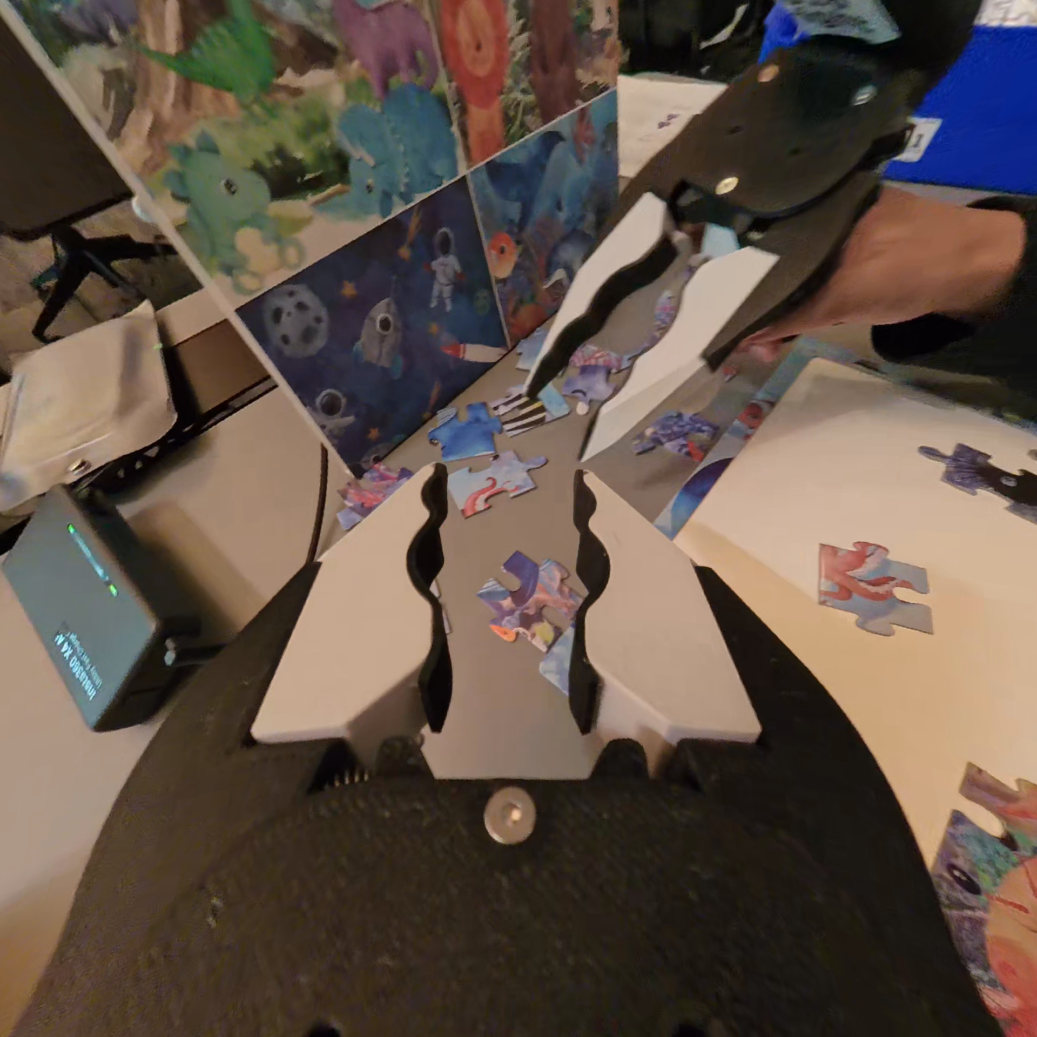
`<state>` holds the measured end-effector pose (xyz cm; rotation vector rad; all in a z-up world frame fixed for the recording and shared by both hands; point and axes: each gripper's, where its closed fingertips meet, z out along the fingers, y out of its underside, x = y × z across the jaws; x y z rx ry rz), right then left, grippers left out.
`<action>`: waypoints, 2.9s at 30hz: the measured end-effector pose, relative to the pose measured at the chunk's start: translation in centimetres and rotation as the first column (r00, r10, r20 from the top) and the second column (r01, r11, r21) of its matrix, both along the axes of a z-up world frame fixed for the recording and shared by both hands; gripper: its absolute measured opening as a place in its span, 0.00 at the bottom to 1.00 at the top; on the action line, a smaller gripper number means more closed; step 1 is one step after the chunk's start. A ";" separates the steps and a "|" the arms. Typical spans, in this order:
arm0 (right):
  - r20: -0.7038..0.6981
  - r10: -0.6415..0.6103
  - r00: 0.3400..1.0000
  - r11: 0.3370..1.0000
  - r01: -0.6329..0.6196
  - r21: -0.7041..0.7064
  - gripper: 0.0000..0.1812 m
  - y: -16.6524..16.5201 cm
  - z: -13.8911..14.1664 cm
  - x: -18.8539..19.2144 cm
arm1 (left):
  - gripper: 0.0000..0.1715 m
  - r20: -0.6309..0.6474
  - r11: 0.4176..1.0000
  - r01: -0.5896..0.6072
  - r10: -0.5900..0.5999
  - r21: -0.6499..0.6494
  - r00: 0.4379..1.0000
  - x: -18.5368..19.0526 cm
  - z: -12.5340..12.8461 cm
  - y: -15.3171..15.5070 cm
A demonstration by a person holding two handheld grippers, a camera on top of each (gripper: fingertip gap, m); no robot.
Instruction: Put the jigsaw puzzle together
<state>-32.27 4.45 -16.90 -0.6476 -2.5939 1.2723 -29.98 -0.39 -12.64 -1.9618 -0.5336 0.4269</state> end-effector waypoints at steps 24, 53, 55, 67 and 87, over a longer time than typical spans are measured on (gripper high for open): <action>0.027 0.088 0.996 0.995 -0.089 0.034 0.17 -0.8 1.0 0.6 | 0.24 -0.007 1.000 0.009 -0.009 0.030 1.000 -0.1 -0.2 0.2; 0.193 -0.186 0.963 0.977 0.202 -0.066 0.23 6.7 -2.1 15.0 | 0.34 0.183 0.763 0.553 -0.523 -0.334 0.832 14.2 -8.6 7.4; 0.219 -0.143 0.965 0.982 0.166 -0.091 0.25 6.7 -2.1 15.5 | 0.34 0.190 0.760 0.554 -0.522 -0.338 0.832 14.2 -8.7 7.2; 0.211 0.001 0.978 1.000 -0.004 0.013 0.24 6.6 -3.8 17.7 | 0.28 0.267 0.748 0.588 -0.525 -0.308 0.808 14.7 -9.1 6.8; 0.250 0.082 0.965 0.996 -0.074 -0.040 0.17 5.7 -3.2 19.1 | 0.28 0.269 0.749 0.587 -0.524 -0.306 0.808 14.7 -9.1 6.8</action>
